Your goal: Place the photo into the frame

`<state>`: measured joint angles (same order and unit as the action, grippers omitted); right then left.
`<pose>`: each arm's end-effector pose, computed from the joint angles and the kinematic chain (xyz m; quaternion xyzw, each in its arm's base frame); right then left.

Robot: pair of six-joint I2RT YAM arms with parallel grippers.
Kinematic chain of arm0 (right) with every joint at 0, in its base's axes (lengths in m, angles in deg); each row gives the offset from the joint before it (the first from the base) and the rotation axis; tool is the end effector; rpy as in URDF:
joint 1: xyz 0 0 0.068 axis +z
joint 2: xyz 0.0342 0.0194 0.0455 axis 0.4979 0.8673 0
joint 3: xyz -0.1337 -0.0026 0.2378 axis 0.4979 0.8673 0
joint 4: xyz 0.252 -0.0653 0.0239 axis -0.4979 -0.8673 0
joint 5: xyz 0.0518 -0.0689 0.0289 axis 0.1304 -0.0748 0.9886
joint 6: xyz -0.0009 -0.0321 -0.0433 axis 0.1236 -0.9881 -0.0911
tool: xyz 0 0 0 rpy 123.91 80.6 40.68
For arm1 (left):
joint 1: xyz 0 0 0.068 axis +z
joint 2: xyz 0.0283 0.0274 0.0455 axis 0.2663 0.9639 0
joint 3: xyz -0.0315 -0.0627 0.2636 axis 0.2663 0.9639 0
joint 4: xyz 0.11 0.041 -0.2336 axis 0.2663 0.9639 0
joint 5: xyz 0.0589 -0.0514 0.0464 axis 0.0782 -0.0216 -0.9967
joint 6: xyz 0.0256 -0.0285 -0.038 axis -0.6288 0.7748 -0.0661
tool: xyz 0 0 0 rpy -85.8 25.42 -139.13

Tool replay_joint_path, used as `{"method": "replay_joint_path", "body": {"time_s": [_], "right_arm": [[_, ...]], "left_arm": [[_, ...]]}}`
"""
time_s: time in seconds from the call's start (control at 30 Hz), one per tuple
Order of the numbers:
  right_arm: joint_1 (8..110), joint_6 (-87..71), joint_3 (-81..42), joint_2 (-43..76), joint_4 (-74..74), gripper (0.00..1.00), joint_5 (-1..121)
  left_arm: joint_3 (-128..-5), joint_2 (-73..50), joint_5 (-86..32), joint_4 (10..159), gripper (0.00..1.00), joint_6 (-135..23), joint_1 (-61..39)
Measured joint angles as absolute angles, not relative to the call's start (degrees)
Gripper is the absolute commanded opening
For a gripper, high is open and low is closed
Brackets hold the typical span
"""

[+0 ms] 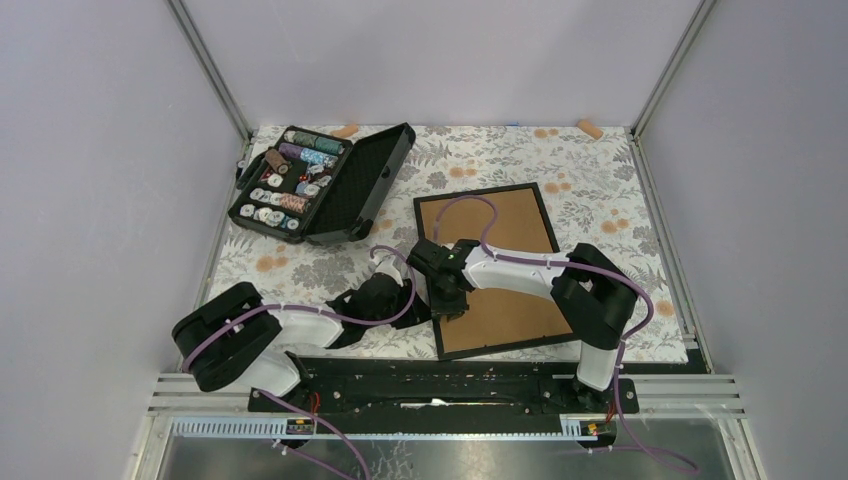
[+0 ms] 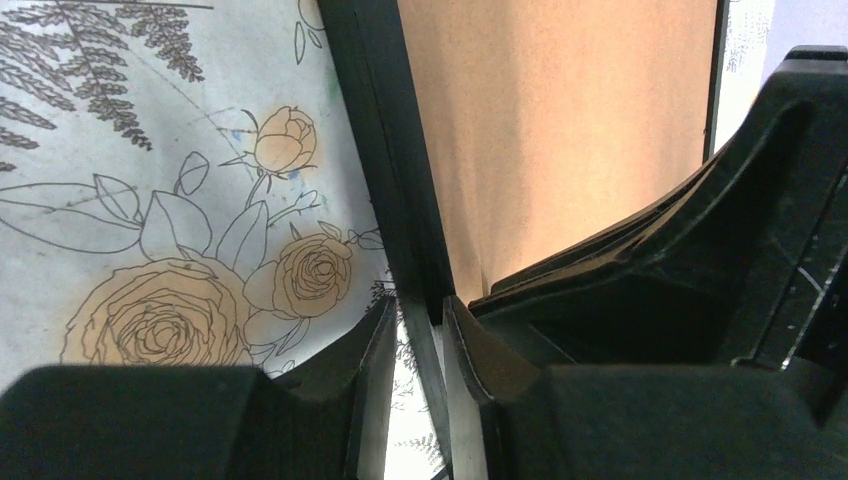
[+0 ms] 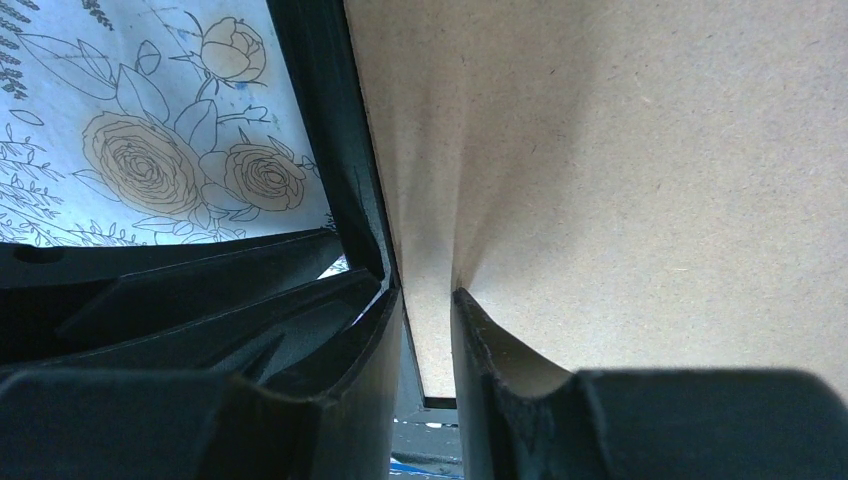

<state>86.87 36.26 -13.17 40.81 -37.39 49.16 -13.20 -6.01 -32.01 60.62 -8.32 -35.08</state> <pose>0.1941 0.2947 0.1681 -0.0477 0.9883 0.0968 0.1081 0.1468 -0.1814 0.1194 -0.0520 0.8922 -0.3809 0.2372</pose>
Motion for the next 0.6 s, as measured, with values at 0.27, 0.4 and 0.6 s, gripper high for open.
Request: {"method": "replay_joint_path", "body": {"time_s": [0.27, 0.4, 0.6], "right_arm": [[87.0, 36.8, -13.0, 40.8, -37.0, 0.23, 49.2], [87.1, 37.0, -12.6, 40.6, -36.6, 0.24, 49.1], [87.2, 37.5, -12.1, 40.2, -36.2, 0.23, 48.6]], "left_arm": [[-13.2, -5.3, -31.9, 59.4, 0.25, -8.2, -35.1], [-13.2, -5.7, -32.1, 59.7, 0.24, -8.2, -35.1], [-13.2, -6.0, -32.4, 60.2, 0.24, -8.0, -35.2]]}}
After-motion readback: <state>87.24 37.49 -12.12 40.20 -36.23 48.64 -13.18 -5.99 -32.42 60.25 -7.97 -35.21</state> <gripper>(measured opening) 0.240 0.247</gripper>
